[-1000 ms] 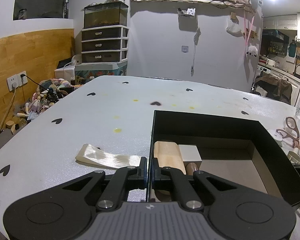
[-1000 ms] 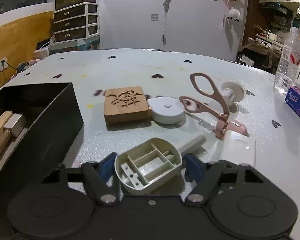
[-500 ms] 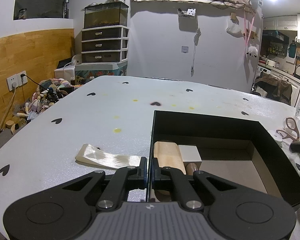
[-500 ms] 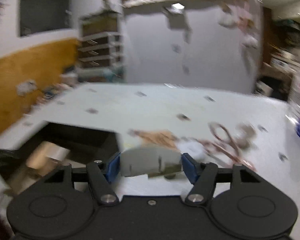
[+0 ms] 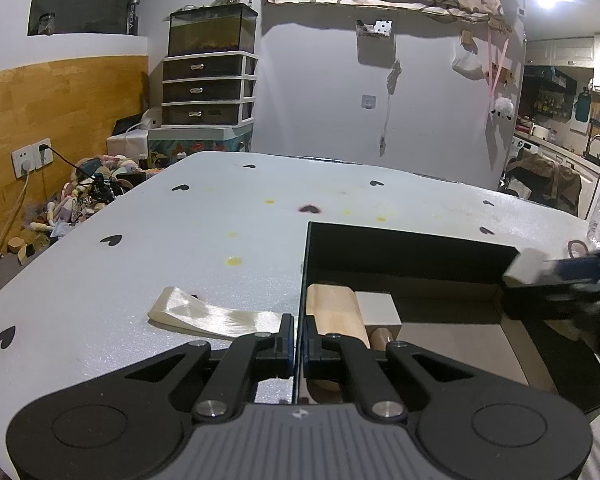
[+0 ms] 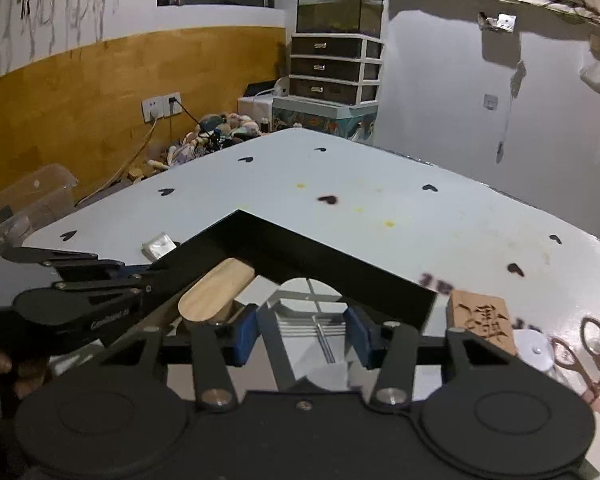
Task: Organize rigid objects
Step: 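Place the beige plastic holder into the black box and open the right tool, then move the right tool to the white charger and close on it, then carry the white charger with the right tool into the black box and release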
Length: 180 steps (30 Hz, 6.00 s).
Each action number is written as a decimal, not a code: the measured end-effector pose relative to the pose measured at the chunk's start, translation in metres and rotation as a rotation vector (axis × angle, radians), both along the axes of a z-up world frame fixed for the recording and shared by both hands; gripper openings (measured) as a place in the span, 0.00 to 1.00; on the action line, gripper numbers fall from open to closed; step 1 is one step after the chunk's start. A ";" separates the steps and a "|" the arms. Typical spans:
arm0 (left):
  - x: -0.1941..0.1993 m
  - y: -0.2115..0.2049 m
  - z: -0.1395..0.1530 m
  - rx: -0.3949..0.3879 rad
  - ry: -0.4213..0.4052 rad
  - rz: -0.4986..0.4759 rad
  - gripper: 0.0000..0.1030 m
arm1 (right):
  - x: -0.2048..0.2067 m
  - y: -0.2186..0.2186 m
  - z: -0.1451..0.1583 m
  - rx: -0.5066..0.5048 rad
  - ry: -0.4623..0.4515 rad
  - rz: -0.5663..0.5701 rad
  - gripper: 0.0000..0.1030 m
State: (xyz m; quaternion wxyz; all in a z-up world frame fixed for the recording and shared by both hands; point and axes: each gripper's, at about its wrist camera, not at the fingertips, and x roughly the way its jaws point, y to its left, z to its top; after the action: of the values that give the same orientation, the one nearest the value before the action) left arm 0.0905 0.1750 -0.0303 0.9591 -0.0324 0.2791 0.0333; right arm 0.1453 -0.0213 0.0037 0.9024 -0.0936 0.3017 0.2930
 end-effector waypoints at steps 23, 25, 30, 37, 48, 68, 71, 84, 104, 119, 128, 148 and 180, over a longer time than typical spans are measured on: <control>0.003 0.004 -0.002 -0.018 -0.010 -0.012 0.03 | 0.024 0.011 -0.018 -0.047 0.237 0.043 0.22; 0.003 0.003 -0.002 -0.016 -0.010 -0.012 0.03 | 0.021 0.013 -0.024 -0.062 0.295 0.069 0.14; 0.003 0.003 -0.002 -0.015 -0.010 -0.011 0.03 | 0.028 0.021 -0.037 -0.109 0.352 0.062 0.06; 0.003 0.003 -0.002 -0.015 -0.009 -0.012 0.03 | 0.050 0.025 -0.042 -0.110 0.311 0.000 0.03; -0.001 0.003 -0.001 -0.009 -0.018 -0.009 0.03 | 0.030 0.008 -0.015 -0.092 0.206 -0.013 0.35; -0.002 0.002 0.000 -0.007 -0.022 -0.008 0.03 | 0.050 0.048 -0.036 -0.306 0.113 0.113 0.36; -0.002 0.002 0.000 -0.005 -0.021 -0.008 0.03 | 0.048 0.054 -0.038 -0.327 0.075 0.140 0.35; -0.002 0.002 0.000 -0.007 -0.021 -0.004 0.03 | 0.038 0.051 -0.030 -0.267 0.091 0.211 0.31; -0.001 0.001 0.002 -0.002 -0.016 0.002 0.03 | 0.003 -0.031 0.020 0.019 -0.005 0.039 0.95; -0.001 0.002 0.003 0.003 -0.014 0.006 0.03 | -0.022 -0.131 0.005 0.108 -0.072 -0.284 1.00; -0.001 0.003 0.003 0.008 -0.016 0.015 0.03 | -0.024 -0.178 -0.027 0.022 -0.076 -0.477 1.00; -0.001 0.004 0.003 0.010 -0.014 0.015 0.03 | 0.033 -0.213 -0.064 0.149 0.147 -0.715 0.79; -0.001 0.004 0.003 0.009 -0.014 0.015 0.03 | 0.022 -0.056 0.024 0.102 0.057 -0.099 0.47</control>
State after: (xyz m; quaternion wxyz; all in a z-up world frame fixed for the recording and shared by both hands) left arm 0.0893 0.1789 -0.0271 0.9610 -0.0303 0.2717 0.0417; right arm 0.1672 -0.0777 0.0273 0.9104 -0.0242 0.3162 0.2657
